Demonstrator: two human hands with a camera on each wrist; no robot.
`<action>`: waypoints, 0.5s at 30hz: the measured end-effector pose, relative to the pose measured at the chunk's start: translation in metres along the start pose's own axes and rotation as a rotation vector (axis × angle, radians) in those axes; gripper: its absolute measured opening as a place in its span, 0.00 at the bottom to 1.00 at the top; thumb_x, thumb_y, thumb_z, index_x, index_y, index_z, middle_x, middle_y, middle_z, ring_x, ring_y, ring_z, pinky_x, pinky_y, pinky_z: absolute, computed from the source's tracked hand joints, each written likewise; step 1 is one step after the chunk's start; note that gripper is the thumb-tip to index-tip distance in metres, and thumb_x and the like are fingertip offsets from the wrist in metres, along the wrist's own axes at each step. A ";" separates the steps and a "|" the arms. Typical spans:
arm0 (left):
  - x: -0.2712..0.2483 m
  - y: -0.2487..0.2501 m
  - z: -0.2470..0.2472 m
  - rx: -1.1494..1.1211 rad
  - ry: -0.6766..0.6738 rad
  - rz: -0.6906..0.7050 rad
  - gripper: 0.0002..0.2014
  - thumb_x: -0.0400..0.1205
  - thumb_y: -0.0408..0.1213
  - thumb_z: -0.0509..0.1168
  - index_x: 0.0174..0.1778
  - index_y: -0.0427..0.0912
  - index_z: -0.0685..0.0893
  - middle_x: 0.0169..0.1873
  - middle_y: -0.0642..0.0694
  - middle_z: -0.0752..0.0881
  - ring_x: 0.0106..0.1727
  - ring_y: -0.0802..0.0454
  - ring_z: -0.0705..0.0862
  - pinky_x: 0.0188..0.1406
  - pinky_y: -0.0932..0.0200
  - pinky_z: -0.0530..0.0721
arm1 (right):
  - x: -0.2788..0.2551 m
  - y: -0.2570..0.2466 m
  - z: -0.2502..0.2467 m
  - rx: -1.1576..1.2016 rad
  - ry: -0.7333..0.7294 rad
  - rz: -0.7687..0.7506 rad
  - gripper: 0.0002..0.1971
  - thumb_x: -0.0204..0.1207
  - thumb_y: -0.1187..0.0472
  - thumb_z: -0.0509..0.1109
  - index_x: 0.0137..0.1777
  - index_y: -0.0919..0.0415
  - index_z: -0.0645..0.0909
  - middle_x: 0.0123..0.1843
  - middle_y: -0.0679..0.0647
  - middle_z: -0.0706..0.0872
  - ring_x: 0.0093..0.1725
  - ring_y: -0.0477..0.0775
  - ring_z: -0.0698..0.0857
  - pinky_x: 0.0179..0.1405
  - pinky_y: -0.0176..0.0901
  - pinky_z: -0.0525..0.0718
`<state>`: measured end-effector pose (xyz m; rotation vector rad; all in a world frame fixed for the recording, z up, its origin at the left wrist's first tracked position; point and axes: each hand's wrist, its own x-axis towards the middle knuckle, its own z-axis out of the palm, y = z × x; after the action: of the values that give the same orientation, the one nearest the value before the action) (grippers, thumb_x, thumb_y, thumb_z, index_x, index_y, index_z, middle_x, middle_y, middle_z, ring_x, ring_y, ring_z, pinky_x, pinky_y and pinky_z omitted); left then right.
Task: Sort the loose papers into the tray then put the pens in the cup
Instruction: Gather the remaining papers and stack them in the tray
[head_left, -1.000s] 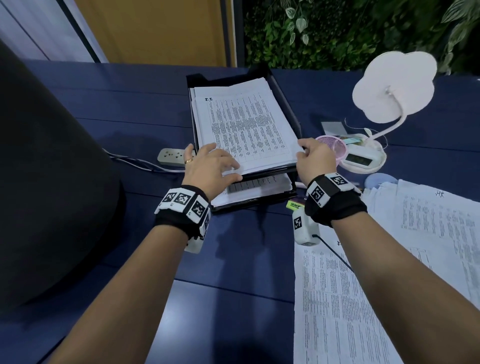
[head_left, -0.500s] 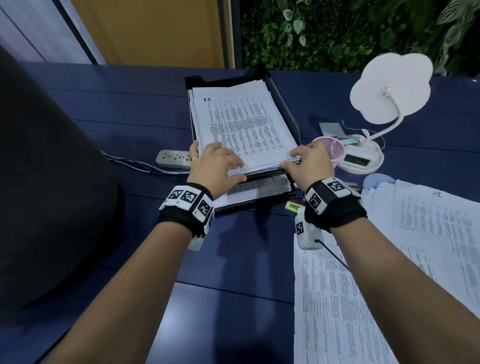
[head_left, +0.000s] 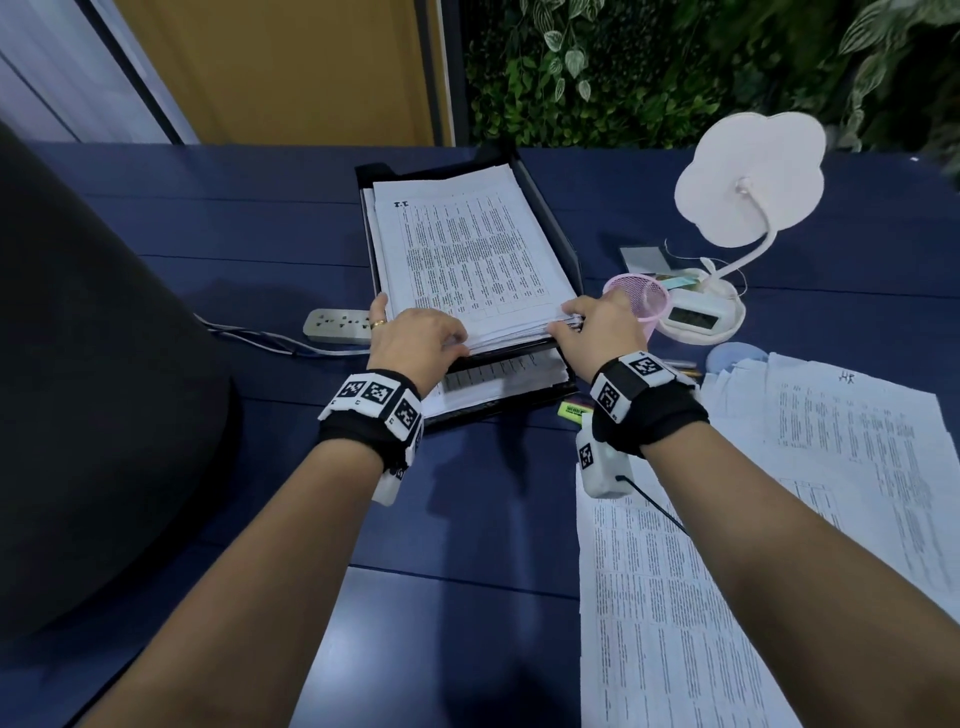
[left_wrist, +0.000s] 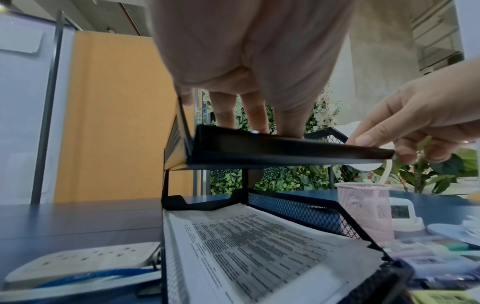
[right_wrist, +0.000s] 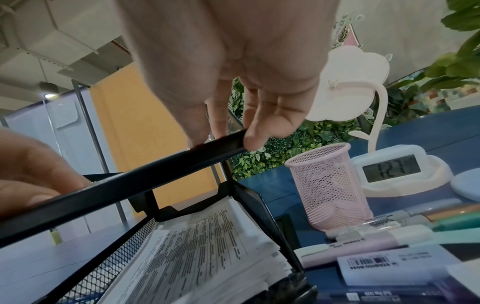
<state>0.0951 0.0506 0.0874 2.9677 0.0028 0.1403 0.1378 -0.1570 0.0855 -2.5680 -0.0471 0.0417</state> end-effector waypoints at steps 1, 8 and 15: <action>0.000 0.002 0.000 -0.016 0.003 -0.019 0.09 0.82 0.50 0.64 0.49 0.54 0.87 0.50 0.57 0.87 0.59 0.54 0.82 0.79 0.37 0.40 | -0.002 0.002 -0.001 0.002 -0.009 -0.019 0.18 0.78 0.52 0.68 0.67 0.54 0.80 0.69 0.60 0.72 0.59 0.61 0.82 0.59 0.46 0.77; -0.013 0.026 0.002 -0.029 -0.033 -0.119 0.14 0.86 0.45 0.56 0.45 0.45 0.85 0.47 0.51 0.87 0.53 0.47 0.84 0.80 0.38 0.46 | -0.029 0.031 -0.009 0.019 -0.062 -0.068 0.19 0.78 0.58 0.67 0.69 0.56 0.79 0.68 0.61 0.77 0.66 0.61 0.78 0.64 0.48 0.75; -0.060 0.073 0.028 -0.029 -0.089 -0.075 0.26 0.85 0.45 0.58 0.79 0.45 0.65 0.81 0.43 0.61 0.82 0.47 0.55 0.80 0.41 0.47 | -0.063 0.090 -0.017 -0.022 -0.154 -0.024 0.17 0.79 0.58 0.65 0.67 0.57 0.81 0.68 0.61 0.81 0.68 0.63 0.78 0.66 0.50 0.77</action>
<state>0.0381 -0.0265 0.0665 2.9375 0.0992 -0.0007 0.0780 -0.2444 0.0525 -2.5813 -0.1376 0.2315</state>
